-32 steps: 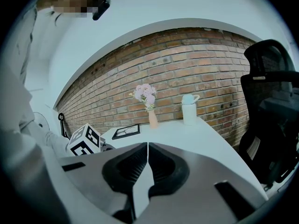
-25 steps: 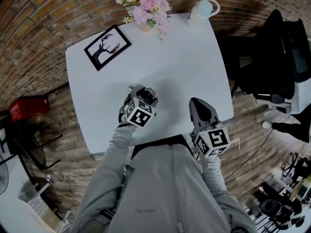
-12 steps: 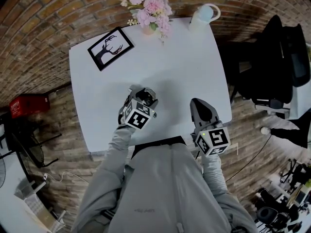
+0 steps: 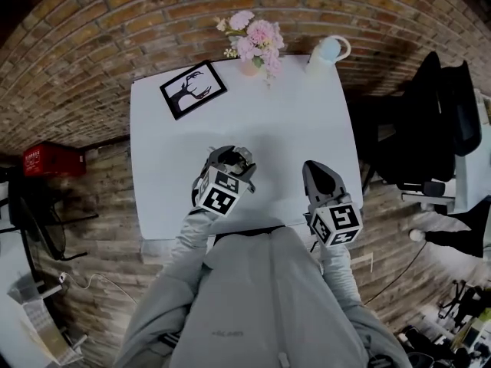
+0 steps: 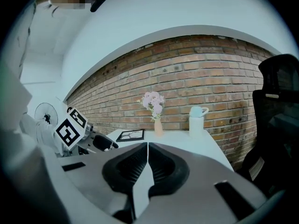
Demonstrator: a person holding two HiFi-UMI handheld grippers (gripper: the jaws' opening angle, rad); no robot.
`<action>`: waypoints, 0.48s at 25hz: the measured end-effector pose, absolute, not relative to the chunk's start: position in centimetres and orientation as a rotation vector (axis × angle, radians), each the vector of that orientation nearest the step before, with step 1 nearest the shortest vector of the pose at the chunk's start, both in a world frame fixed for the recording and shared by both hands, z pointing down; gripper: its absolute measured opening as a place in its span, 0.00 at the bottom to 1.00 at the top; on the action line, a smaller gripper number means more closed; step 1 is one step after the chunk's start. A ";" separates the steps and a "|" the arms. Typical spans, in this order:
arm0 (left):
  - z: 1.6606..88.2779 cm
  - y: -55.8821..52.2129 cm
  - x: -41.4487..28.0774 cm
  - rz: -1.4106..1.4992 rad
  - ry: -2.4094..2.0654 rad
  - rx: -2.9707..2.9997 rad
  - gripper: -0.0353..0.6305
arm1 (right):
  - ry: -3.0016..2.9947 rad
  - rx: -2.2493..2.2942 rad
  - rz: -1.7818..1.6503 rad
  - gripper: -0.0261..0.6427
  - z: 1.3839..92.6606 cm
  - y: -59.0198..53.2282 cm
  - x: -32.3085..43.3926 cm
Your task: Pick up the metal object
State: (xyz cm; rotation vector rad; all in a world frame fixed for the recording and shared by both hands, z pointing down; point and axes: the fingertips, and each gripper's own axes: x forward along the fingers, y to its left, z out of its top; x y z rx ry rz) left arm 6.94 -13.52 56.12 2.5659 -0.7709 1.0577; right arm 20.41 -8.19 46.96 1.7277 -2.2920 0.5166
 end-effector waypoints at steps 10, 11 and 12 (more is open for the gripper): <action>47.9 -14.1 4.1 0.785 -1.049 2.634 0.52 | -2.409 1.637 0.366 0.08 43.7 -10.5 18.2; 47.0 -14.1 3.8 0.752 -1.078 2.640 0.52 | -2.420 1.625 0.351 0.08 43.3 -10.8 18.0; 46.2 -14.1 3.4 0.716 -1.108 2.646 0.52 | -2.430 1.613 0.337 0.08 43.1 -11.0 17.7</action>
